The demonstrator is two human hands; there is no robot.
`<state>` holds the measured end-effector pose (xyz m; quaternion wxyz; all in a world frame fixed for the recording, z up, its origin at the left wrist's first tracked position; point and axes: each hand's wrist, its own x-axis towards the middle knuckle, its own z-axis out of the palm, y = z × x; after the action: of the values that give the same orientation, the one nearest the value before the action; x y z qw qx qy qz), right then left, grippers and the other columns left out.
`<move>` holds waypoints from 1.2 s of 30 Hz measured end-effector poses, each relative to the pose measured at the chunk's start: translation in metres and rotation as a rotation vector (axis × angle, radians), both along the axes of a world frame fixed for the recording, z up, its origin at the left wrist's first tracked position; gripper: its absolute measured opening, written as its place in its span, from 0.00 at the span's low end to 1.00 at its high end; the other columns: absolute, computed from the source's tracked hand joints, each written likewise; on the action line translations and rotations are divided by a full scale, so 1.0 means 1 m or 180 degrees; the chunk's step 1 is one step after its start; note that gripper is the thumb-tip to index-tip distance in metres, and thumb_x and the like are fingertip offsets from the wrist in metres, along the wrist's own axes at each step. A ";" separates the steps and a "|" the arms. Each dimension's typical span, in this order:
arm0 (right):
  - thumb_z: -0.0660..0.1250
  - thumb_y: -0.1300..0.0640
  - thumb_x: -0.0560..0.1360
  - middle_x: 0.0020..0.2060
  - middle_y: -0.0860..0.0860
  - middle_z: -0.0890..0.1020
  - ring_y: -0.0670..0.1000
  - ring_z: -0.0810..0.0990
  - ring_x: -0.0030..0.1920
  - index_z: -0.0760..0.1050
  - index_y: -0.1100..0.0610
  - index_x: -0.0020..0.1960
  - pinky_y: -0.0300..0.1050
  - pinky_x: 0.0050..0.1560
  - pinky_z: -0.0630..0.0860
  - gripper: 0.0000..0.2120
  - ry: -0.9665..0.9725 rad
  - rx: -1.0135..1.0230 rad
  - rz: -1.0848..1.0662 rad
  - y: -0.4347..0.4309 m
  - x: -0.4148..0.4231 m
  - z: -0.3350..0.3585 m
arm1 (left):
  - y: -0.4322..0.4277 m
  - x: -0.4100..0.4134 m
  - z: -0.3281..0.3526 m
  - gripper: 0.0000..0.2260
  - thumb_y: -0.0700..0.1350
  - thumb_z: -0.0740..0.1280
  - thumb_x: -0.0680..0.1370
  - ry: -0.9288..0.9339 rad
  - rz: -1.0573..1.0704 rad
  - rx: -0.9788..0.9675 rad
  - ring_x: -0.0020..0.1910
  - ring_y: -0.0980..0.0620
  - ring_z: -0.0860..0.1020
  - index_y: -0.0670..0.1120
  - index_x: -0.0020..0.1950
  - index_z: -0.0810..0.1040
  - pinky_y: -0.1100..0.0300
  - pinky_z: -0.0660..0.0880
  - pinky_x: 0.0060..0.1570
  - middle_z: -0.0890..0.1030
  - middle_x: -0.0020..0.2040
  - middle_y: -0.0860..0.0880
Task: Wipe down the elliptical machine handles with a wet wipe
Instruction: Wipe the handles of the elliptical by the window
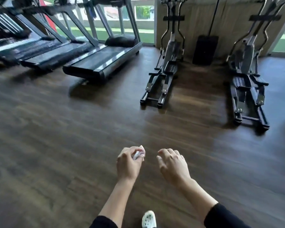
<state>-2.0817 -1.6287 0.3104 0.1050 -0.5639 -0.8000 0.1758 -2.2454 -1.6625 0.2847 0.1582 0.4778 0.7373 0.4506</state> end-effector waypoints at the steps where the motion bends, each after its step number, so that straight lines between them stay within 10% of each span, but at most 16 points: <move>1: 0.55 0.47 0.80 0.60 0.47 0.77 0.51 0.72 0.61 0.72 0.48 0.62 0.46 0.61 0.67 0.14 0.0011 0.0026 0.0001 0.030 -0.016 0.004 | 0.029 -0.017 0.004 0.11 0.40 0.76 0.67 -0.0008 0.0004 0.0014 0.36 0.53 0.82 0.56 0.42 0.82 0.50 0.80 0.34 0.80 0.38 0.53; 36: 0.58 0.48 0.79 0.59 0.51 0.78 0.54 0.74 0.60 0.74 0.51 0.61 0.49 0.60 0.70 0.14 0.0303 0.0112 0.0473 0.934 -0.464 0.009 | 0.902 -0.450 0.035 0.10 0.42 0.77 0.69 -0.0068 0.0668 0.0032 0.32 0.54 0.79 0.56 0.41 0.83 0.59 0.78 0.35 0.79 0.39 0.53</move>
<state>-2.5457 -0.6951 0.3197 0.1394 -0.4920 -0.8368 0.1957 -2.6957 -0.7607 0.3200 0.1156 0.3939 0.7793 0.4735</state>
